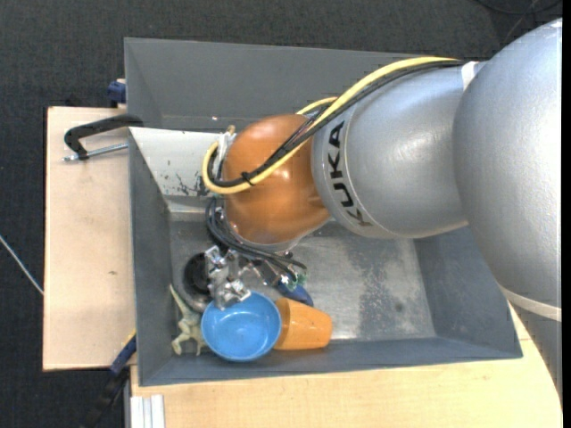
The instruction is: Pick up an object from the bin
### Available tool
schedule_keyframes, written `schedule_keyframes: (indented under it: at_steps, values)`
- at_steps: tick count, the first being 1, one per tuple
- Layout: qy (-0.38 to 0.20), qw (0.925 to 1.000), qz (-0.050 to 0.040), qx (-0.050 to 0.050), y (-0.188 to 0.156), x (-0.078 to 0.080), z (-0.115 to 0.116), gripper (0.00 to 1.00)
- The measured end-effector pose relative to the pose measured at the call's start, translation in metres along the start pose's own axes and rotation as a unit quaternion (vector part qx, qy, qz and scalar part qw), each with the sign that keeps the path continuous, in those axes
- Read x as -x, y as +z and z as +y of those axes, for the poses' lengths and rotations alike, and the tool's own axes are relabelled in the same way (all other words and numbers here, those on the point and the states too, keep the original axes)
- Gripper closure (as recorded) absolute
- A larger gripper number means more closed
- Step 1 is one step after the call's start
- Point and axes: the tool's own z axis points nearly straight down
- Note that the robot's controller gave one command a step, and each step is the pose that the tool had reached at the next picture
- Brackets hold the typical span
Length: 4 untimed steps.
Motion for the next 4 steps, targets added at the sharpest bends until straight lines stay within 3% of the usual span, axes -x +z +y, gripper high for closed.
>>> schedule_keyframes:
  at_steps: [3,4]
  values:
    - [-0.066,0.9978,0.0009,-0.001,0.024,0.009,0.002,1.0]
    - [-0.061,0.9981,0.0024,0.0,0.034,0.007,-0.005,1.0]
